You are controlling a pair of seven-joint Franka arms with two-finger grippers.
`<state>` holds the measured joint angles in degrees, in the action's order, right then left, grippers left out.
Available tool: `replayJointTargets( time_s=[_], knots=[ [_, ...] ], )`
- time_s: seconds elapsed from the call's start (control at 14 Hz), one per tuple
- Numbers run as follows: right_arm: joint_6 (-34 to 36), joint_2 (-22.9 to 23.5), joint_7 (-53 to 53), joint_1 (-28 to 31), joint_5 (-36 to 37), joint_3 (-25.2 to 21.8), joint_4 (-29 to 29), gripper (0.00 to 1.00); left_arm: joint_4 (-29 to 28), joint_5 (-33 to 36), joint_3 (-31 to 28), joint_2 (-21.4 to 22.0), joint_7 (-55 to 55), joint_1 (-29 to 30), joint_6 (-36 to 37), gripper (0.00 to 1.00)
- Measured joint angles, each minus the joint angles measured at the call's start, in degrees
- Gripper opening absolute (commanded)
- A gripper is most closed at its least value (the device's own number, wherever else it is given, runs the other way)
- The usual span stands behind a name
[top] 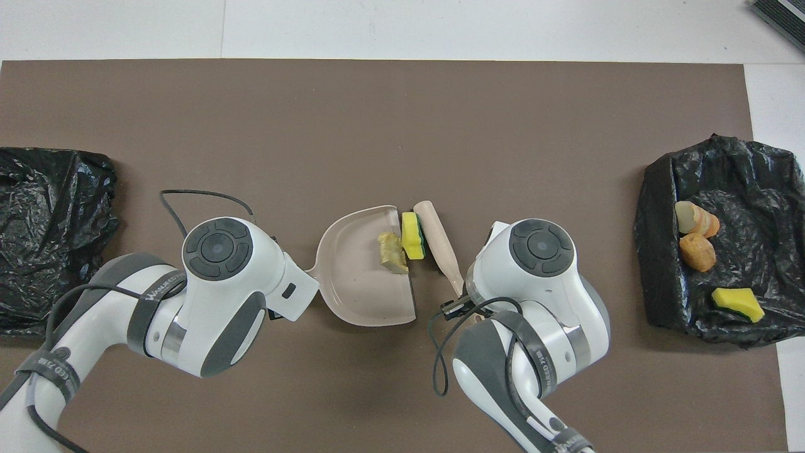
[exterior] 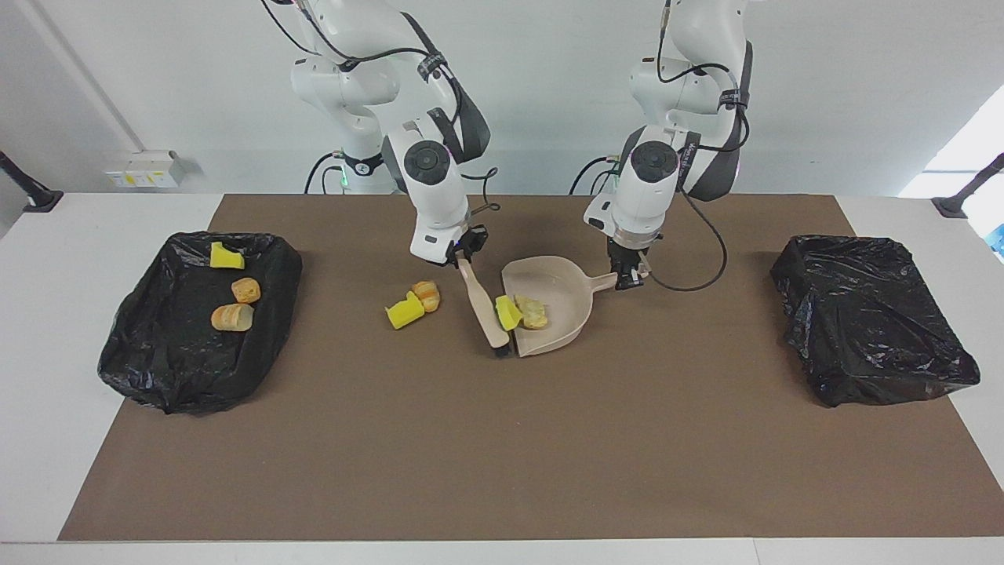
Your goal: Sweep and dump trash in bin
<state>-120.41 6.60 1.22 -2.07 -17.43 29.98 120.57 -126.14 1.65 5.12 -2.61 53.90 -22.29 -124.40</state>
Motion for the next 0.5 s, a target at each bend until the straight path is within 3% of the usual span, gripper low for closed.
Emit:
replayJointTargets(
  time_s=[0.21, 0.5],
  knots=[
    [4.1, -0.2, 0.0, 0.2, -1.8, -0.3, -3.6, 0.00, 0.0, 0.0, 0.0, 0.0, 0.0, 0.0, -0.1, 0.00],
    [16.2, -3.6, -1.4, 7.8, 0.1, -0.9, -6.2, 0.00, 0.0, 0.0, 0.0, 0.0, -0.1, 0.0, -0.1, 0.00]
  ],
)
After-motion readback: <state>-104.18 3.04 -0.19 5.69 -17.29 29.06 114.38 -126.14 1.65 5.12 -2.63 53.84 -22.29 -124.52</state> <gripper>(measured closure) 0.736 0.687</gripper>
